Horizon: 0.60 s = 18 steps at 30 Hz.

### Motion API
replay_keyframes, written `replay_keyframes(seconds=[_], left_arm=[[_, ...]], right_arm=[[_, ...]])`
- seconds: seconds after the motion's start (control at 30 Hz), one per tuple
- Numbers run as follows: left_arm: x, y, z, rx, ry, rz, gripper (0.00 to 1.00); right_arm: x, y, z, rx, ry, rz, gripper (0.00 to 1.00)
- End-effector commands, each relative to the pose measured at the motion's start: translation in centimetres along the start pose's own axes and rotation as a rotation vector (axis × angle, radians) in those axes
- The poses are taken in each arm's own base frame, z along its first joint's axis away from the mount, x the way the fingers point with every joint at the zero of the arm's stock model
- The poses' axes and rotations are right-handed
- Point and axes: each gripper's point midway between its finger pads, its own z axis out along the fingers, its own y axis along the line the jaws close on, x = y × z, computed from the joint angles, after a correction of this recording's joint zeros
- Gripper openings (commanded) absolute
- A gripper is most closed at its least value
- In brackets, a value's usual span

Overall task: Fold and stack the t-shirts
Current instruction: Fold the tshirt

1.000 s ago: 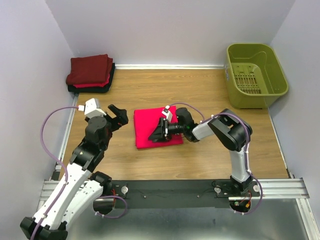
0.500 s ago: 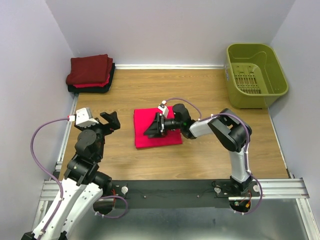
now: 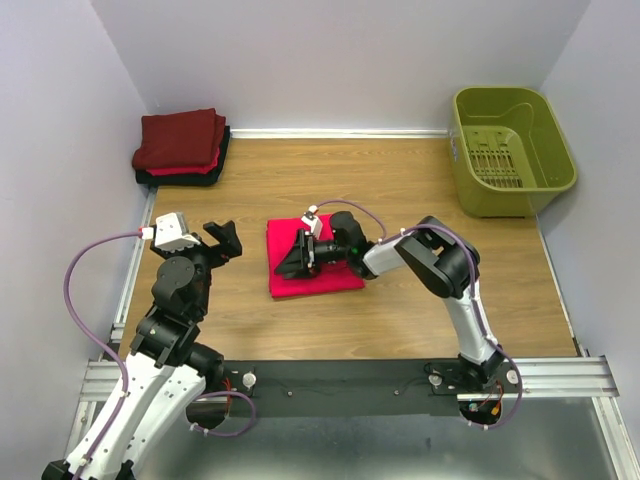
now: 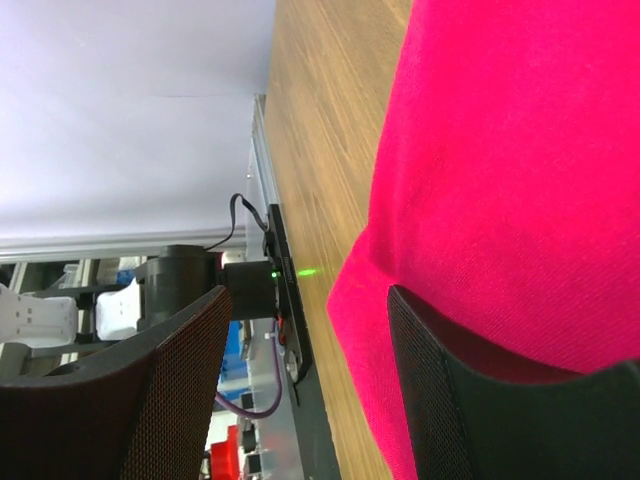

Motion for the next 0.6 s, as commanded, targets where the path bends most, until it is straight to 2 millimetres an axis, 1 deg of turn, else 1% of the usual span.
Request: replay_keyframes(seconds=[0.0, 0.1, 0.13, 0.17, 0.2, 0.23, 0.3, 0.33, 0.37, 0.4, 0.47, 0.53, 0.57], left_arm=[[-0.4, 0.2, 0.0, -0.001, -0.025, -0.002, 0.98], [-0.4, 0.1, 0.0, 0.0, -0.023, -0.002, 0.98], [-0.3, 0.1, 0.1, 0.001, -0.021, -0.001, 0.98], [-0.3, 0.1, 0.1, -0.001, -0.02, -0.002, 0.98], [-0.2, 0.1, 0.1, 0.0, -0.019, -0.001, 0.98], [-0.2, 0.1, 0.1, -0.002, -0.019, -0.001, 0.98], [0.0, 0.1, 0.2, -0.001, -0.013, 0.002, 0.98], [-0.1, 0.1, 0.2, 0.001, -0.014, 0.001, 0.98], [0.0, 0.0, 0.2, 0.001, -0.014, 0.0, 0.98], [0.0, 0.0, 0.2, 0.004, -0.013, 0.003, 0.98], [0.2, -0.2, 0.3, 0.012, -0.005, 0.004, 0.98], [0.3, -0.4, 0.3, 0.024, -0.001, 0.006, 0.98], [0.4, -0.5, 0.4, 0.027, 0.003, 0.007, 0.98]], right_arm=[[-2.0, 1.0, -1.3, 0.036, -0.057, -0.043, 0.71], [-4.4, 2.6, -2.9, 0.012, -0.098, -0.074, 0.71], [-6.3, 2.9, -4.3, 0.01, -0.138, -0.082, 0.71], [-7.1, 2.9, -5.0, 0.009, -0.153, -0.086, 0.71], [-8.6, 2.6, -6.4, 0.013, -0.184, -0.083, 0.71], [-9.3, 2.3, -7.2, 0.018, -0.202, -0.084, 0.71], [-10.7, 1.6, -8.7, 0.029, -0.238, -0.084, 0.71], [-11.8, 0.7, -9.8, 0.042, -0.265, -0.083, 0.71], [-12.4, 0.2, -10.4, 0.05, -0.281, -0.08, 0.71], [-13.5, -0.4, -11.5, 0.063, -0.313, -0.077, 0.71], [-14.4, -1.5, -12.4, 0.083, -0.343, -0.077, 0.71], [-15.4, -3.1, -13.4, 0.108, -0.372, -0.067, 0.71], [-15.4, -4.5, -13.4, 0.125, -0.375, -0.048, 0.71]])
